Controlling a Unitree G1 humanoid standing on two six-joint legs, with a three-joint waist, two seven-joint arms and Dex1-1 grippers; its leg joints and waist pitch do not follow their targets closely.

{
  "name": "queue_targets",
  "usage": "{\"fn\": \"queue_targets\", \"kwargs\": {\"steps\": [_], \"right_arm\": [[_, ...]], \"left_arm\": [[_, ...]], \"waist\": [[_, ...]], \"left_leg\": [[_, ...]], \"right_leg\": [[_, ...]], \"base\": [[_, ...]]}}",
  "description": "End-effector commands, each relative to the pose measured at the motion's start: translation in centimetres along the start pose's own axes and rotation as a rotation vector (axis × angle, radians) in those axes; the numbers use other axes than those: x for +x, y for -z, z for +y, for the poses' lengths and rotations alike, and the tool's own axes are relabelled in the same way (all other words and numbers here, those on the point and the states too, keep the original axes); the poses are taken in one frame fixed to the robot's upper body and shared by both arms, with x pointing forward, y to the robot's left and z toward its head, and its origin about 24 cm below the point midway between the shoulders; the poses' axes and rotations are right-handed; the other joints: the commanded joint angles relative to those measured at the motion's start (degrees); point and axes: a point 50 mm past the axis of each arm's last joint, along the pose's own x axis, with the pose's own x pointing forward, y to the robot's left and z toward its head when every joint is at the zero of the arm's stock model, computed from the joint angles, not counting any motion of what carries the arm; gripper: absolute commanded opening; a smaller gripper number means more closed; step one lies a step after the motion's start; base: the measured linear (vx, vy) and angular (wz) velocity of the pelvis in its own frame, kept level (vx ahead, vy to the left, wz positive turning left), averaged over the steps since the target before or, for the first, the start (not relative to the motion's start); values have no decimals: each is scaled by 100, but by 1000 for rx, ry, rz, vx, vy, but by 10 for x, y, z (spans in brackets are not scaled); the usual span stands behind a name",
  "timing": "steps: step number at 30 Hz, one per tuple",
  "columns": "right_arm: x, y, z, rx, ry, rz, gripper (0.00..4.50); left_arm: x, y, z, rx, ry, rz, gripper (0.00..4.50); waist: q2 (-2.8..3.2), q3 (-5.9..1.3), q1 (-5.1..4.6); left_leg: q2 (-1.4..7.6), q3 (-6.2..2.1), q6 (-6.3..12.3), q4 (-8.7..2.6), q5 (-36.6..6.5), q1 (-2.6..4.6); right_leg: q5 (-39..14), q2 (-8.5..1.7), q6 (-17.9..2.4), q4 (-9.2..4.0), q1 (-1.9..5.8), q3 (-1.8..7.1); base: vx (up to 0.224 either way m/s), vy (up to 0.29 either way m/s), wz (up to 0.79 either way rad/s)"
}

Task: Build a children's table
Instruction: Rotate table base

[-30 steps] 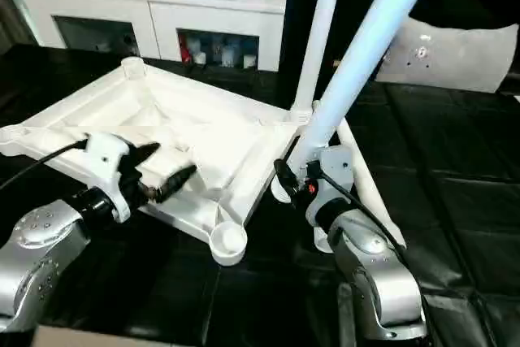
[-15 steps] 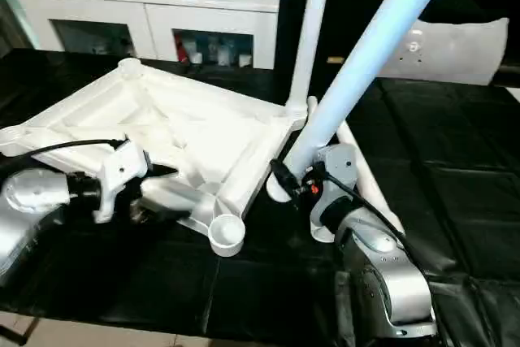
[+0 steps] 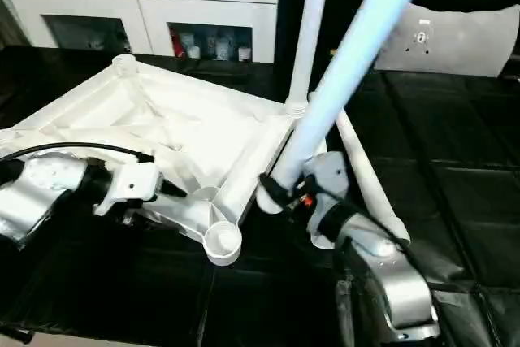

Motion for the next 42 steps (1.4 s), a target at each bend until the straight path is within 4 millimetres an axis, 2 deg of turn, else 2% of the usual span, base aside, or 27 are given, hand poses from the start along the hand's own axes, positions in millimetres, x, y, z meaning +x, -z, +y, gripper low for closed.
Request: {"fn": "queue_targets", "kwargs": {"steps": [1,2,3,4,5,7,8,11,13,15,17,18,19,22,26,27,29,30,33,36,38,40,42], "right_arm": [[-3,-5,1,9,-19,-14,188],[-5,-4,1,15,-21,-14,188],[-5,-4,1,20,-25,-12,188],[-6,-3,2,21,-28,-10,188],[-6,-2,2,21,-33,-9,188],[-5,-1,5,19,-49,-5,188],[-4,-1,6,19,-56,-3,188],[-2,1,6,19,-62,2,188],[-2,1,7,21,-61,2,188],[-2,2,8,22,-61,6,188],[-2,2,8,22,-60,8,188],[-3,3,9,22,-59,14,188],[-3,3,9,22,-59,14,188],[-3,5,9,25,-55,18,188],[-2,6,11,28,-61,18,188],[-2,6,12,30,-65,18,188],[-2,6,12,30,-66,19,188],[0,7,13,30,-78,22,188],[3,6,15,25,-97,23,188],[3,5,16,24,-103,22,188],[3,5,16,24,-103,22,188],[4,2,15,47,-83,1,188],[4,1,14,60,-70,-8,188]], "left_arm": [[-1,3,2,22,45,32,281],[0,4,3,30,56,39,278],[0,5,5,41,67,45,265],[0,5,6,49,73,49,265],[0,5,7,56,77,52,243],[-1,6,10,70,85,63,233],[-2,6,12,80,87,72,224],[-2,7,16,94,94,84,191],[-2,7,16,97,100,87,179],[0,8,17,108,105,93,148],[1,8,18,112,106,94,142],[3,10,18,121,106,102,122],[3,10,18,122,106,103,112],[6,12,18,136,102,118,99],[8,12,20,127,94,111,59],[9,13,20,118,98,111,44],[9,13,20,116,99,111,30],[9,16,20,100,102,126,26],[10,19,21,79,109,164,13],[12,25,21,-45,115,196,5],[12,25,21,-45,115,196,2],[13,33,18,-196,96,205,1],[15,34,17,-241,83,191,0]], "waist": [[75,-373,25],[80,-367,29],[34,-368,27],[66,-367,45],[34,-367,43],[55,-366,59],[81,-371,68],[68,-387,78],[82,-389,82],[80,-396,81],[91,-399,90],[114,-395,97],[98,-396,103],[85,-386,121],[78,-383,162],[39,-382,154],[62,-380,164],[45,-377,154],[59,-375,149],[52,-365,146],[44,-360,143],[97,-362,119],[88,-359,98]], "left_leg": [[511,-154,-100,-528,-1111,79],[509,-151,-97,-533,-1145,77],[518,-136,-112,-535,-1208,83],[528,-137,-134,-537,-1220,87],[538,-121,-143,-541,-1220,87],[540,-106,-153,-537,-1225,87],[544,-110,-161,-538,-1212,86],[547,-101,-177,-534,-1104,91],[554,-102,-162,-530,-1005,76],[554,-91,-141,-523,-976,80],[559,-85,-141,-523,-986,88],[557,-87,-140,-523,-994,88],[558,-81,-148,-521,-1034,93],[563,-76,-160,-528,-1111,96],[581,-68,-185,-537,-1152,97],[584,-61,-175,-541,-1135,93],[587,-53,-180,-540,-1116,94],[585,-48,-174,-541,-1113,91],[581,-45,-177,-542,-1107,91],[581,-41,-186,-538,-1172,107],[575,-47,-172,-541,-1177,91],[575,-61,-195,-548,-1207,86],[566,-57,-176,-544,-1217,84]], "right_leg": [[-568,-527,-1612,-323,302,254],[-655,-524,-1599,-338,295,256],[-787,-532,-1585,-351,291,262],[-906,-541,-1566,-349,285,260],[-939,-542,-1549,-361,274,264],[-1001,-545,-1531,-368,266,267],[-969,-549,-1534,-359,268,265],[-704,-542,-1564,-336,271,258],[-496,-552,-1622,-313,287,256],[-399,-545,-1648,-311,286,252],[-353,-546,-1669,-306,286,251],[-354,-544,-1676,-310,280,249],[-372,-545,-1677,-317,283,251],[-477,-544,-1663,-330,281,257],[-671,-566,-1621,-340,270,266],[-682,-561,-1609,-346,273,266],[-728,-563,-1592,-343,262,268],[-736,-557,-1584,-350,260,269],[-736,-558,-1573,-348,262,269],[-889,-571,-1584,-362,255,281],[-1038,-575,-1561,-379,266,286],[-1027,-569,-1564,-379,269,284],[-1077,-567,-1582,-384,274,288]], "base": [[0,0,0],[0,0,0],[0,0,0],[0,0,0],[0,0,0],[0,0,0],[0,0,0],[0,0,0],[0,0,0],[0,0,0],[0,0,0],[0,0,0],[0,0,0],[0,0,0],[0,0,0],[0,0,0],[0,0,0],[0,0,0],[0,0,0],[0,0,0],[0,0,0],[0,0,0],[0,0,0]]}}
